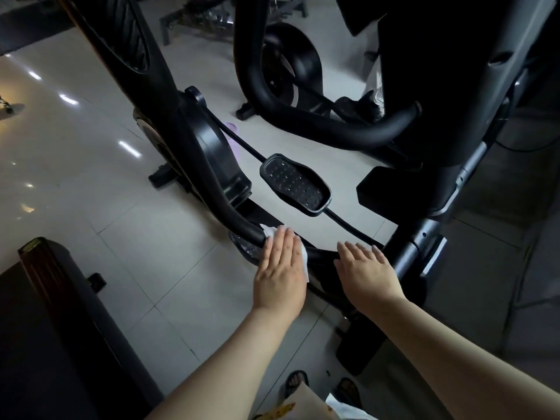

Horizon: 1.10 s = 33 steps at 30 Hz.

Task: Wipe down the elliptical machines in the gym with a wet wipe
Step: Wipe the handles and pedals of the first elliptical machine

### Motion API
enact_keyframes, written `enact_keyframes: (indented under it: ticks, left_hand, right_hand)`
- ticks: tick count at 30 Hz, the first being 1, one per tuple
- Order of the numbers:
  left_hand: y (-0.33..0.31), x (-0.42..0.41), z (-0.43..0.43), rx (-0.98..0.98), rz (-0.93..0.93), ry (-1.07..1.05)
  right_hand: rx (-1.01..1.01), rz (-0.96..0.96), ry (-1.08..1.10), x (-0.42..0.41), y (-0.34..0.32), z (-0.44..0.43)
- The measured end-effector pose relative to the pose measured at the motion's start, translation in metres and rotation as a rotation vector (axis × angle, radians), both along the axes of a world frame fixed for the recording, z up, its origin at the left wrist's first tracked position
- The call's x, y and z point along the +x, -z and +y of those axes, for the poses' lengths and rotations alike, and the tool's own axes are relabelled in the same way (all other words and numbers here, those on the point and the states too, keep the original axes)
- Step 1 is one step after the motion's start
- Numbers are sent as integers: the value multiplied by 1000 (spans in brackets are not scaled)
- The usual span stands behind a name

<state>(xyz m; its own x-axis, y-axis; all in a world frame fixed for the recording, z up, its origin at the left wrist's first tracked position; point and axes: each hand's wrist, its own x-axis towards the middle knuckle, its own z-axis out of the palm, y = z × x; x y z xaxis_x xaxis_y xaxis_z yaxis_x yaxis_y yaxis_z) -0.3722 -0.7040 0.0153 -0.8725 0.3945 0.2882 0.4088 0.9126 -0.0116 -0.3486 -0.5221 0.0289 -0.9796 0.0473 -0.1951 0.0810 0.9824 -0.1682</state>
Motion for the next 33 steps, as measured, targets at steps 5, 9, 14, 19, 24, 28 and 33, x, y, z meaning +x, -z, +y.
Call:
enact_keyframes:
  ticks: [5,9,14,19,24,28,33]
  left_hand:
    - [17,9,41,30,-123,187]
    - [15,4,40,-66,-135,205]
    - [16,2,47,-1,-112,129]
    - [18,12,64,85,-135,341]
    - [17,-4,40,194,-43,224]
    - [25,-1,52,290,-44,272]
    - [23,-3,44,232,-23,289]
  right_hand:
    - [106,88,-43,18,14,18]
    - [140,220,12,24,13,24]
    - [118,228,50,23,18,26]
    - [26,182,33,20,19,27]
    - [-39,252,83,15,21,22]
    - [-54,161,69,11,12,17]
    - [-50,181,57,10,12,20]
